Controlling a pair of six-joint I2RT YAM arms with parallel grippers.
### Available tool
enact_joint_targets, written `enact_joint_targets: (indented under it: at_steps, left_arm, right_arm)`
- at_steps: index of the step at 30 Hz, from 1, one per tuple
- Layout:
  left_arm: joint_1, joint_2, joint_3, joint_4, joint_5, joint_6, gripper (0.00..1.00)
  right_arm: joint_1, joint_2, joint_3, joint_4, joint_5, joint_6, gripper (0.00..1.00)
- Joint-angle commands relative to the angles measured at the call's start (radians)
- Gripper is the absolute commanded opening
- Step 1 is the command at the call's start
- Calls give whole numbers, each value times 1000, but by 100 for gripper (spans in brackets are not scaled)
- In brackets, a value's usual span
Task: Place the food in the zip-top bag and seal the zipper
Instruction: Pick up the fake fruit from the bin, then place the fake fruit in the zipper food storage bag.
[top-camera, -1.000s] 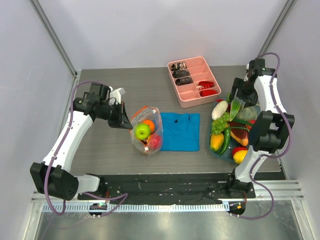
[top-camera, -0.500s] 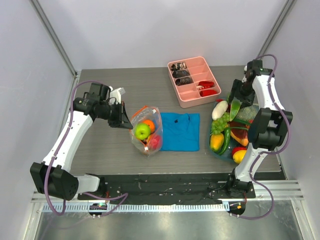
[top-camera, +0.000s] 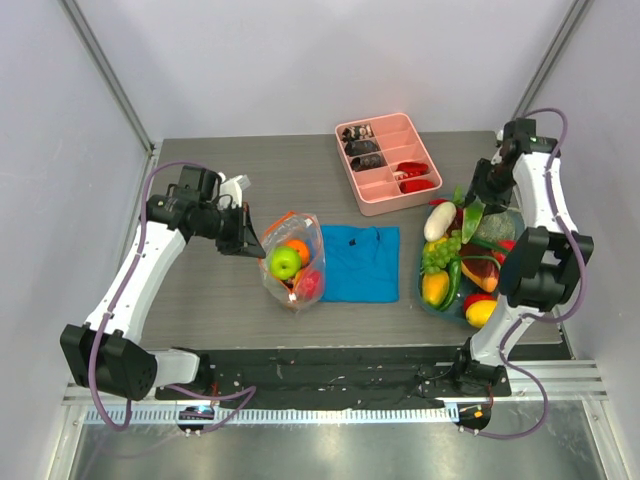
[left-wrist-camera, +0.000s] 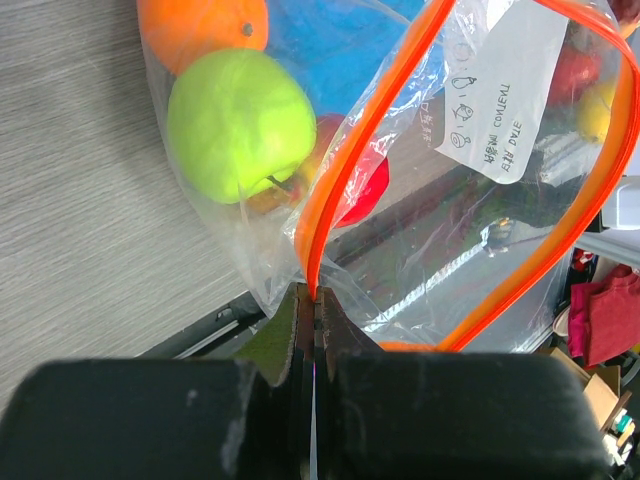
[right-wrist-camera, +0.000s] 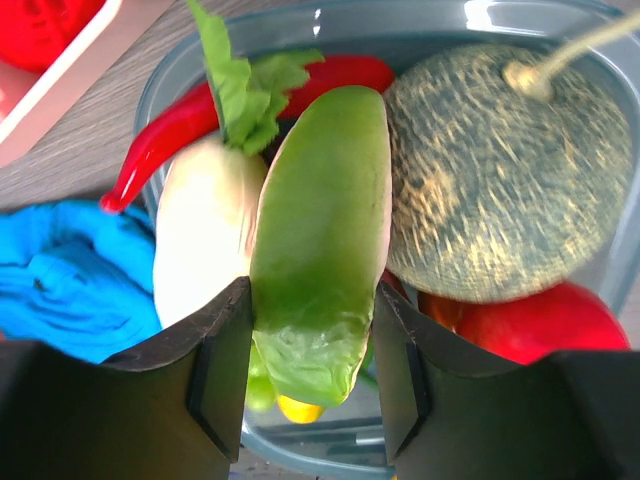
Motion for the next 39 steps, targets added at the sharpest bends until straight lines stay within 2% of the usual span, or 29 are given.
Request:
enact_joint_targets:
  at_steps: [1, 4, 6, 11, 12, 14, 15, 19, 20, 21, 23, 26, 34, 39]
  left_arm:
    - [-2, 3, 36, 3, 9, 2, 0]
    - [-3, 7, 38, 3, 15, 1, 0]
    - [-2, 7, 38, 3, 18, 2, 0]
    - [-2, -2, 45, 8, 21, 2, 0]
    - [-2, -6, 44, 8, 21, 2, 0]
    - [-2, -8, 44, 12, 21, 1, 0]
    - [-2, -11, 42, 14, 21, -2, 0]
    - [-2, -11, 48, 20, 19, -7, 0]
    - [-2, -13, 50, 24, 19, -11, 0]
    - [-2, -13, 53, 26, 19, -14, 0]
    - [-2, -13, 56, 35, 21, -21, 0]
    - [-3, -14, 53, 47, 21, -34, 0]
    - [-11, -19, 45, 93, 12, -83, 0]
    - [-45, -20, 64, 126, -31, -110, 0]
  right_arm:
    - [-44, -134, 15, -60, -34, 5, 18]
    - [-56, -172, 40, -98, -58, -6, 10]
    - [-58, -189, 64, -127, -100, -26, 1]
    - [-58, -234, 184, -209, -327, -76, 1]
    - [-58, -237, 204, -218, -423, -73, 1]
    - [-48, -253, 250, -236, -514, -43, 1]
    - [-39, -261, 260, -241, -620, -27, 1]
    - [86, -312, 265, -255, -833, 52, 1]
    - [169, -324, 255, -246, -856, 63, 1]
    - [200, -350, 241, -237, -867, 80, 1]
    - [365, -372, 208, -202, -856, 114, 1]
    - [514, -396, 167, -98, -838, 219, 1]
    - [651, -264, 270, -46, -816, 316, 1]
    - [735, -223, 218, -31, -815, 355, 1]
